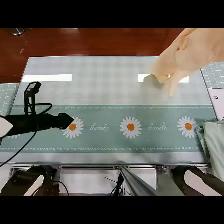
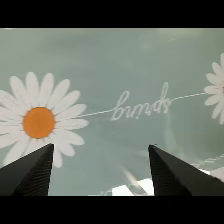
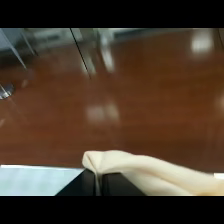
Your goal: Fold the shirts.
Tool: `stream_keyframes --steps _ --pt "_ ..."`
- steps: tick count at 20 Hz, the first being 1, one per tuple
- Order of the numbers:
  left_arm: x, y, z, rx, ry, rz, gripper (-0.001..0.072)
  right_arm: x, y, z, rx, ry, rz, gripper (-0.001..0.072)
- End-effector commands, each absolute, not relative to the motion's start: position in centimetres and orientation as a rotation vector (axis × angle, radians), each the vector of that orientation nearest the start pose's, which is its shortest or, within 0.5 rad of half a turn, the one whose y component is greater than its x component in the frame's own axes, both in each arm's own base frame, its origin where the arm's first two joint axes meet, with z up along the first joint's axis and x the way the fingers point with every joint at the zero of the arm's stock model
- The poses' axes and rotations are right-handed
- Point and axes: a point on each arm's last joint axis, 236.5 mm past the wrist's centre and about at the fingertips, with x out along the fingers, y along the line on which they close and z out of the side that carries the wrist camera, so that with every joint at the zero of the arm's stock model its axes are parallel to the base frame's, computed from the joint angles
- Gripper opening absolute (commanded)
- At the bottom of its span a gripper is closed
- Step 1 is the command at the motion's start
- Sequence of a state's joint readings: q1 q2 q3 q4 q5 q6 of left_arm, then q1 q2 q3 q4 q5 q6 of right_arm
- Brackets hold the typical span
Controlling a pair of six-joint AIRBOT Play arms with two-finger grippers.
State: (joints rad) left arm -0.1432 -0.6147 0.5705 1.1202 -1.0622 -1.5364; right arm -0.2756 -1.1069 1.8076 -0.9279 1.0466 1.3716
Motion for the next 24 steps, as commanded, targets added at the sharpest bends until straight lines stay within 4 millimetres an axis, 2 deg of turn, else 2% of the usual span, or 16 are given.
stream_keyframes --steps 1,2,3,5,8,10,11,13,15,17,19,22,24 --pt "23.6 -13.6 2.5 -0.396 1.052 -0.396 0.0701 34.6 4.5 48.5 0.176 0.052 0.341 0.0023" --pt "24.1 -13.6 2.7 -0.408 1.032 -0.392 0.0701 33.2 5.3 49.3 0.169 0.038 0.365 0.0023" --pt "24.7 -13.7 3.0 -0.421 1.010 -0.388 0.0701 32.1 6.5 49.1 0.170 0.059 0.407 0.0023" --pt "25.4 -13.7 3.3 -0.436 0.978 -0.380 0.0701 30.3 8.8 45.7 0.151 0.217 0.505 0.0023" --pt "25.9 -13.6 3.3 -0.439 0.970 -0.372 0.0701 30.7 9.1 40.4 0.207 0.367 0.528 0.0023" --pt "25.9 -13.6 2.9 -0.441 0.983 -0.369 0.0701 31.2 9.7 35.7 0.294 0.478 0.557 0.0022" --pt "25.9 -13.6 2.7 -0.441 0.988 -0.367 0.0701 31.3 10.7 32.9 0.324 0.549 0.586 0.0022" --pt "26.0 -13.6 2.4 -0.442 1.000 -0.364 0.0701 30.5 14.3 27.2 0.340 0.705 0.677 0.0023" --pt "26.0 -13.6 2.1 -0.443 1.009 -0.360 0.0701 29.8 18.3 22.7 0.332 0.799 0.737 0.0023" --pt "26.1 -13.5 1.8 -0.444 1.018 -0.356 0.0701 29.2 21.1 17.7 0.282 0.896 0.723 0.0023" --pt "26.1 -13.6 1.5 -0.445 1.029 -0.354 0.0701 28.9 21.7 12.2 0.214 1.026 0.650 0.0023" --pt "26.1 -13.6 1.0 -0.446 1.048 -0.352 0.0701 28.2 21.4 5.8 0.177 1.201 0.583 0.0023" --pt "25.8 -14.2 0.6 -0.436 1.070 -0.367 0.0701 26.8 20.9 1.5 0.173 1.329 0.551 0.0023"
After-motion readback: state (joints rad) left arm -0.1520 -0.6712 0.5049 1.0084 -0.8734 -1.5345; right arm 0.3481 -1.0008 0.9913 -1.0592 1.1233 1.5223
